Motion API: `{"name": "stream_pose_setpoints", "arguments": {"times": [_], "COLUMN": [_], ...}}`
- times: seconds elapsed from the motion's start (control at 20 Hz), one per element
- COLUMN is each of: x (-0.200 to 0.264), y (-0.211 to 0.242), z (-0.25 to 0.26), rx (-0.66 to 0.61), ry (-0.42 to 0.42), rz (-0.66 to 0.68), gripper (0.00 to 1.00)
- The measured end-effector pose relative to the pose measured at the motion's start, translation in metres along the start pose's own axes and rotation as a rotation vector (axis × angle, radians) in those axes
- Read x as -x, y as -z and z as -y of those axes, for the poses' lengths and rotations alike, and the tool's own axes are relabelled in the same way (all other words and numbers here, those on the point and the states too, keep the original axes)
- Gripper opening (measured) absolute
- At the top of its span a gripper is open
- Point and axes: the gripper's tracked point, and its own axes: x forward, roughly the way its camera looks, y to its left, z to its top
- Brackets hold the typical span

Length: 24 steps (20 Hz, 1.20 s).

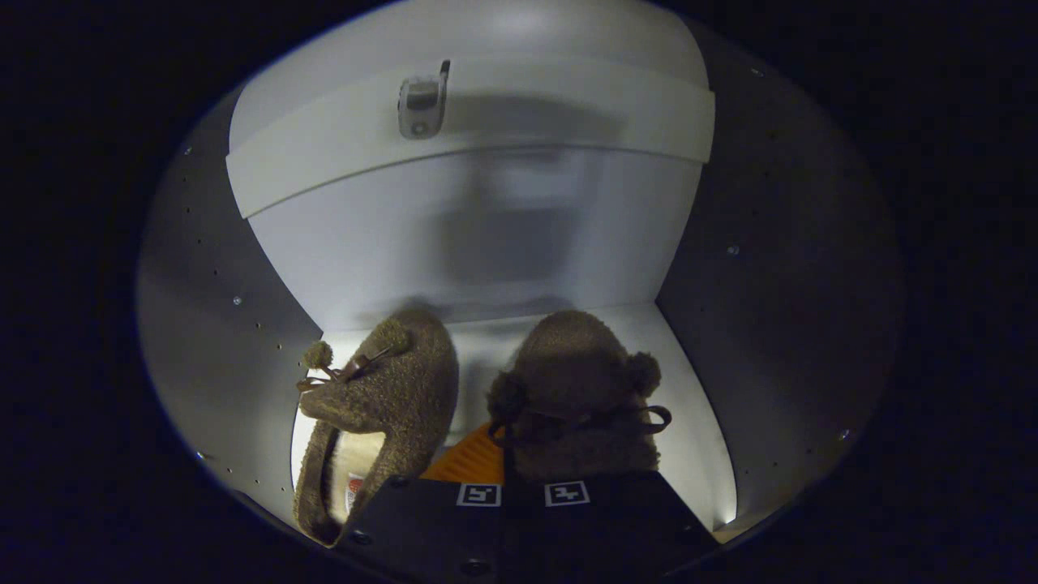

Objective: Open the shoe cabinet door, grab the shoes and put them into the shoe cabinet, then close the shoe cabinet door.

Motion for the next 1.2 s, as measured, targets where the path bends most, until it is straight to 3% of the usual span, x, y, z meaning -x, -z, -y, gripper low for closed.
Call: {"name": "stream_pose_setpoints", "arguments": {"times": [0.2,0.45,0.5,0.7,0.85,1.2], "x": [0.006,0.042,0.052,0.108,0.162,0.301], "y": [0.006,0.007,0.004,-0.005,0.002,0.056], "z": [-0.001,-0.002,0.001,0.003,0.002,-0.007], "rx": [0.031,0.018,-0.004,-0.073,-0.079,-0.061], "ry": [-0.010,-0.018,-0.020,-0.041,-0.050,-0.088], "rz": [-0.009,0.065,0.091,0.226,0.317,0.473], "gripper": [0.09,0.40,0.41,0.66,1.00,0.98]}}
